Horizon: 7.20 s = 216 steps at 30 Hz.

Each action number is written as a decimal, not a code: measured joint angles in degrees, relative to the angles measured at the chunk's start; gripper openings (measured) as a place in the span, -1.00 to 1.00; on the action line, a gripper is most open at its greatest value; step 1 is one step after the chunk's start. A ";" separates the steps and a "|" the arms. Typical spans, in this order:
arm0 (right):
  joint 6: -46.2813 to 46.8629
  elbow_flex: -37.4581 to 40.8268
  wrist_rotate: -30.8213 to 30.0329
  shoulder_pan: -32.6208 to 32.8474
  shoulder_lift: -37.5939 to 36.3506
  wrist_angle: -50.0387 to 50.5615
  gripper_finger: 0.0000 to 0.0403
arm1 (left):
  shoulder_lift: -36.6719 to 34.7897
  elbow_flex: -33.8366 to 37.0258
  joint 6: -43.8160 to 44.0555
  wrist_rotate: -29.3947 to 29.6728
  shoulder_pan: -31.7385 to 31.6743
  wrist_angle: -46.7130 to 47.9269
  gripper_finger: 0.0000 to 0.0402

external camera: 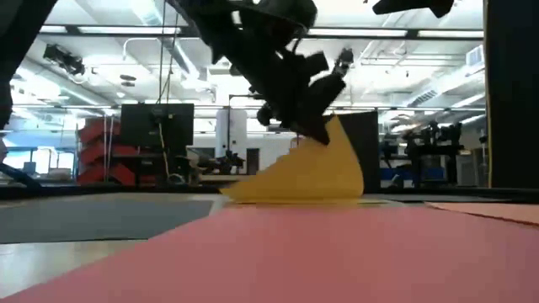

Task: Organize paper
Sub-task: Stack the yellow paper on top of the yellow paper

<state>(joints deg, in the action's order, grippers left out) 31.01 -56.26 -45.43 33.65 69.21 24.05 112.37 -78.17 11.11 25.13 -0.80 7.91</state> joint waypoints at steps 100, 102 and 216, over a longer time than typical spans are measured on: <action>-11.72 8.67 42.28 -50.63 24.65 -6.68 -1.00 | -1.11 -0.70 33.72 6.44 10.24 14.96 -1.00; -11.62 7.86 43.05 -50.65 23.83 -3.87 -1.00 | -1.11 -0.68 34.14 6.31 10.23 14.81 -1.00; -28.47 9.33 45.22 -62.84 9.14 4.35 -0.62 | -17.31 21.49 4.12 -26.38 -25.76 3.90 -1.00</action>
<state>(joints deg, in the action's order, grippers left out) 2.54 -46.94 -0.21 -29.19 78.35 28.40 95.06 -56.67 15.23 -1.24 -26.55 11.80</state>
